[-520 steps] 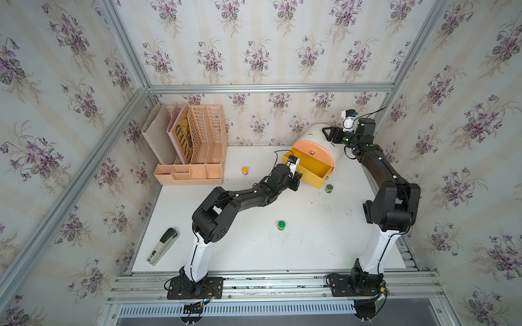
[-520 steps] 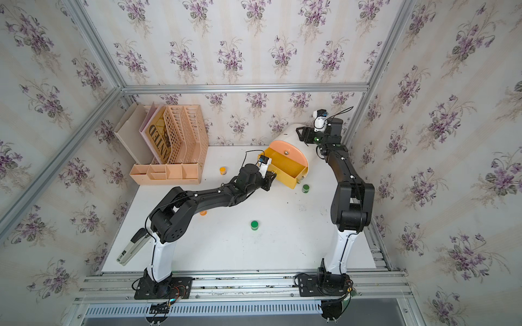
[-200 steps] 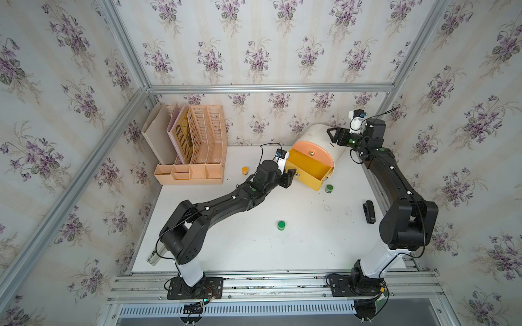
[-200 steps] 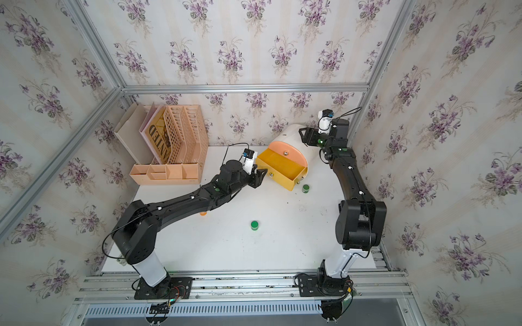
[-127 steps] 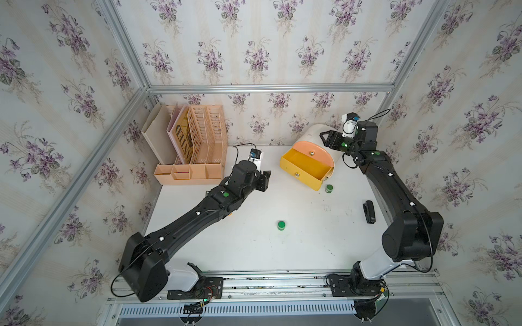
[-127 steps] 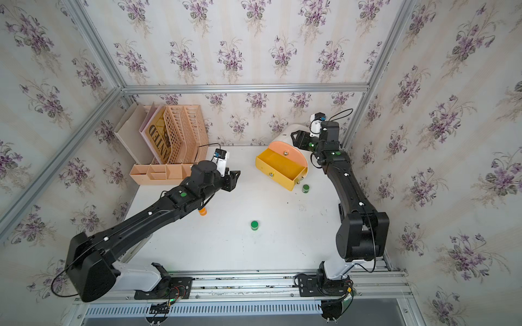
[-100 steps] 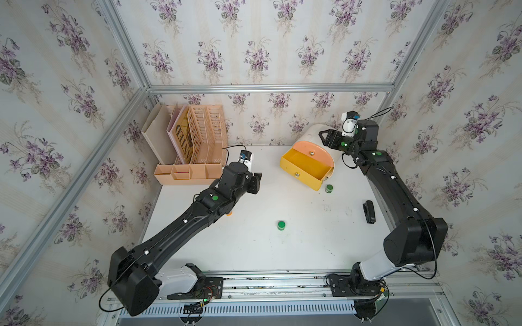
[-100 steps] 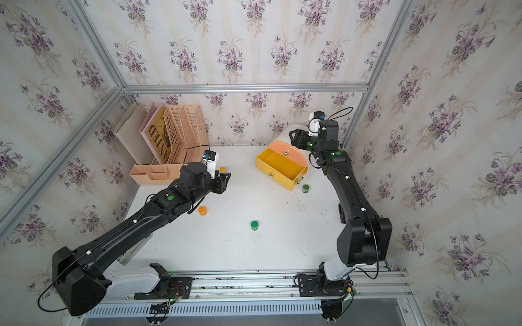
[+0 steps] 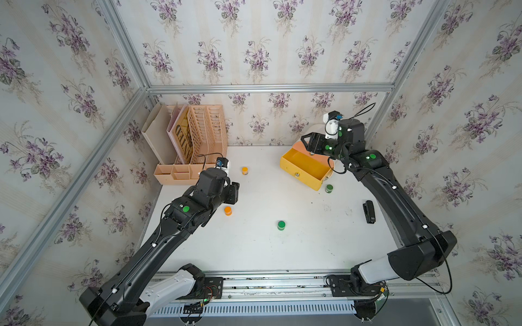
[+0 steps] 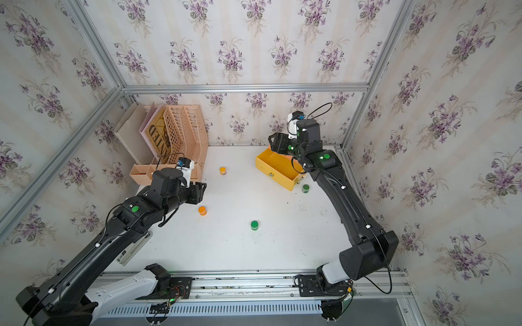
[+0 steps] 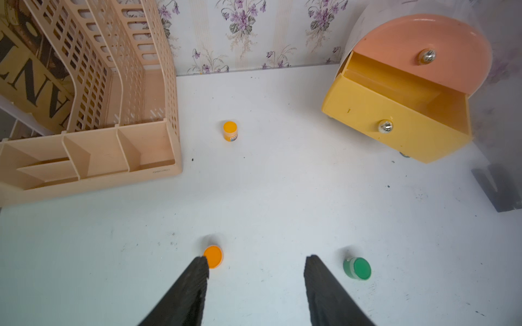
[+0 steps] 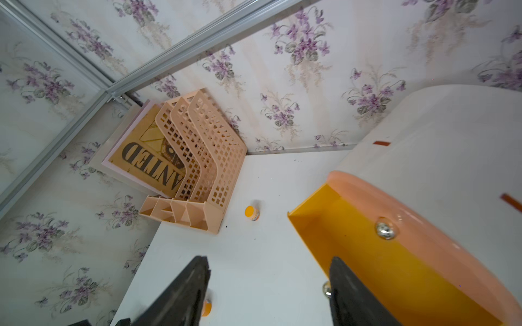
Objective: Put the paint cans in the drawer according to color
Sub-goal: Pick up the paint can at the center of the board.
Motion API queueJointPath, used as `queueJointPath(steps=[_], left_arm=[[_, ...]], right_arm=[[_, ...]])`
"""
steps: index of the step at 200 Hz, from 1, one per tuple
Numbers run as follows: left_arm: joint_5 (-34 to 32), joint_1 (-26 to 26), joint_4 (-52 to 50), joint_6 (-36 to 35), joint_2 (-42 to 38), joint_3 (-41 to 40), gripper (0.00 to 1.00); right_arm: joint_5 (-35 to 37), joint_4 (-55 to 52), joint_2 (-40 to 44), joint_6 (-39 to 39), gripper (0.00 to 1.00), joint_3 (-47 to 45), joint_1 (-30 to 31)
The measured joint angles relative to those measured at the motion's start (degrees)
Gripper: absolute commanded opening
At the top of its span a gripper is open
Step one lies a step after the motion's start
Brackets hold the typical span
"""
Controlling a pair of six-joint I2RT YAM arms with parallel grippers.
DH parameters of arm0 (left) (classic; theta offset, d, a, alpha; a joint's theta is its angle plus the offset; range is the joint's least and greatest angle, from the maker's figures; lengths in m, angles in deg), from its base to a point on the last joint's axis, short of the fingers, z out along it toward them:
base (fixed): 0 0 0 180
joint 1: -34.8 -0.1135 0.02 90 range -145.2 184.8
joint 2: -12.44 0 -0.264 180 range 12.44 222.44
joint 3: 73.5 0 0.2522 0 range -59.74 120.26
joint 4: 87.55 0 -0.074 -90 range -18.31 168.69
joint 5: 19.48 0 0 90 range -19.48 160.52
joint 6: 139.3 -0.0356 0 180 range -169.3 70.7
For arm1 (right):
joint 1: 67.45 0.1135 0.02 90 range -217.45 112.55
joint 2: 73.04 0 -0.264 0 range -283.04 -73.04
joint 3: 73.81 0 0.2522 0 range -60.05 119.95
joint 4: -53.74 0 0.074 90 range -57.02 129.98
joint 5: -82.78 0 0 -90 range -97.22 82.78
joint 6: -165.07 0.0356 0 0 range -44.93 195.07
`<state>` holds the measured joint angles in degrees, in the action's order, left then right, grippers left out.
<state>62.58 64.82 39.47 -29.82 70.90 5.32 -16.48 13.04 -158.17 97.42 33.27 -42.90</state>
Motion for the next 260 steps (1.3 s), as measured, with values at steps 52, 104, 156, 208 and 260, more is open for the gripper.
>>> queueJointPath(steps=[52,104,156,208,260], left_arm=[[-0.2,-4.5,-7.3,0.6,-5.8,-1.3,0.66],[-2.9,-7.8,-12.9,-0.1,-11.4,-1.0,0.67],[-4.8,-9.9,-16.0,-1.4,-14.8,-1.0,0.67],[-5.1,-10.3,-16.7,-2.2,-16.0,-1.3,0.68],[-5.1,-10.4,-16.7,-2.8,-16.4,-1.9,0.68]], right_arm=[[6.3,-1.2,-2.7,3.0,0.69,-4.5,16.3],[8.5,0.7,-14.8,5.2,0.69,-2.6,27.7],[8.5,2.9,-26.1,7.7,0.69,1.4,32.9],[9.0,2.1,-36.4,8.7,0.69,8.7,34.9],[11.2,-0.5,-41.0,9.1,0.69,12.6,35.8]])
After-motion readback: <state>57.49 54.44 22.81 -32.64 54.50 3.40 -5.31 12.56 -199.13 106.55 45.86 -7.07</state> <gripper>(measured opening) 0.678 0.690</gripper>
